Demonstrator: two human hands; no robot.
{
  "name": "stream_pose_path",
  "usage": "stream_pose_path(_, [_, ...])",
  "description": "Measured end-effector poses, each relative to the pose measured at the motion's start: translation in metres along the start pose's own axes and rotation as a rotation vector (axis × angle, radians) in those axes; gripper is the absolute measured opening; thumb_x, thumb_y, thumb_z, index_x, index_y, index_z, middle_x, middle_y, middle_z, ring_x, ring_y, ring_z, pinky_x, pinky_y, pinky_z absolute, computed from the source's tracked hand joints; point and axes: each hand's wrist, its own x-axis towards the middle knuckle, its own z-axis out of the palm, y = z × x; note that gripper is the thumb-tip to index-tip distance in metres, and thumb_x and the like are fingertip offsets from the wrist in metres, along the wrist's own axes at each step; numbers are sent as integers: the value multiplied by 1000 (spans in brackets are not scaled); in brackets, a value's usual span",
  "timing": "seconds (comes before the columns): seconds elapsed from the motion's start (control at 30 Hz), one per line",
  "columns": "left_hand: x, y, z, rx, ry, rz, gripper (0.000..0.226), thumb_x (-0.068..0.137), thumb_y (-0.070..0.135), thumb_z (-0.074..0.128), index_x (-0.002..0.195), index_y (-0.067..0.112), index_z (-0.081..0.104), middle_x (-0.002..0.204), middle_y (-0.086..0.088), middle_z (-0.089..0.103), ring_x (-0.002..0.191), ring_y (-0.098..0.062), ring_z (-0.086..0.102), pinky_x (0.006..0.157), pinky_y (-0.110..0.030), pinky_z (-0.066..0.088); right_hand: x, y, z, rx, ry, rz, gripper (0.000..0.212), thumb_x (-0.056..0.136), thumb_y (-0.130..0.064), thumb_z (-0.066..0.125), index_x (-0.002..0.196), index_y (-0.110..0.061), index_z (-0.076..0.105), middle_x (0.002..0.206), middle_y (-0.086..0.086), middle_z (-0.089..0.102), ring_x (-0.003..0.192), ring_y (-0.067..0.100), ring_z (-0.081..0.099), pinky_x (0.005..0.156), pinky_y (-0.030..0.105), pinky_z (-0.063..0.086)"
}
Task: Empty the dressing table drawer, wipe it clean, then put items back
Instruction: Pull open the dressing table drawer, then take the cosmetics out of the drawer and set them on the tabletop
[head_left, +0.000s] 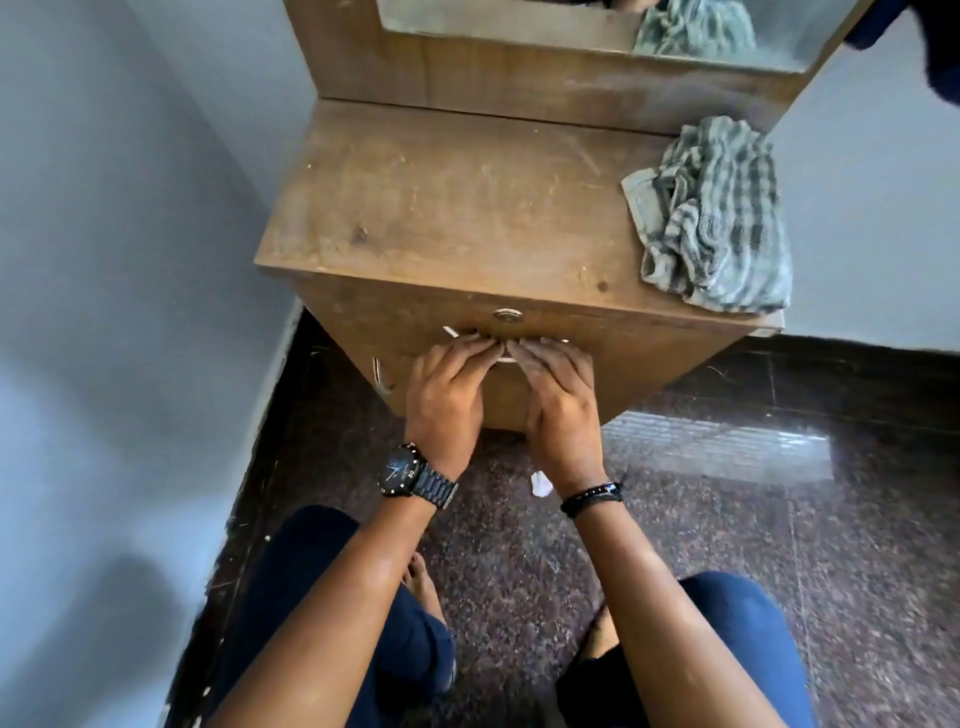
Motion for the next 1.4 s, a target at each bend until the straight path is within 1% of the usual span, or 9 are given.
stream_pose_path(0.17, [-3,14,-24,44,-146,-50,34,79,8,44,95,15,73,95,0,72,87,-21,63,79,-26,36,-8,-17,-15,-5,-72,57,36,85,-2,43,111,-1,67,106,12,67,106,21,46,97,27,40])
stream_pose_path(0.3, [-16,25,-56,28,-263,-56,21,74,3,66,87,17,74,88,1,73,82,-21,67,73,-28,49,-27,-37,-40,-30,-172,54,32,82,0,51,109,-3,69,101,10,69,103,21,49,91,23,40])
stream_pose_path(0.43, [-35,33,-87,-65,-378,-38,11,79,11,64,85,15,74,84,-3,72,77,-26,65,67,-37,55,-48,-60,-62,-113,-282,62,26,87,-6,52,106,-8,71,102,6,70,101,27,57,88,33,49])
stream_pose_path(0.57, [-38,47,-122,-131,-243,10,13,83,18,65,95,15,71,90,-1,71,85,-20,64,70,-33,55,-61,-86,-91,-116,-454,46,24,90,-11,53,109,-14,69,110,2,68,106,20,59,93,29,46])
stream_pose_path(0.67, [-18,56,-139,-89,-114,96,11,85,17,63,93,14,69,87,-2,71,82,-18,63,72,-25,47,-57,-108,-122,6,-325,47,19,90,-12,57,101,-16,72,99,-3,72,83,8,64,77,20,50])
stream_pose_path(0.8, [15,55,-140,-93,-223,-1,17,90,20,55,101,14,67,93,-4,69,87,-21,61,68,-28,43,-32,-122,-144,24,-170,26,18,88,-8,59,100,-12,72,89,-1,69,66,6,54,64,21,48])
stream_pose_path(0.93, [27,50,-124,-91,-387,-125,19,90,23,56,105,15,64,96,-3,68,89,-20,62,70,-32,50,-1,-98,-132,-61,-294,124,19,89,-10,52,90,-11,71,89,5,69,79,21,62,71,33,51])
stream_pose_path(1.1, [20,44,-116,-48,-492,-188,23,88,22,59,111,17,60,98,-2,66,90,-18,61,73,-34,52,0,-82,-124,-69,-377,249,23,86,-6,55,65,-16,58,78,3,61,71,17,52,62,21,33])
stream_pose_path(1.4, [5,47,-122,4,-575,-238,19,88,24,58,107,19,62,104,2,65,90,-14,60,71,-29,50,-15,-70,-115,-51,-403,289,14,88,-16,55,93,-11,68,86,5,71,79,20,65,74,39,56])
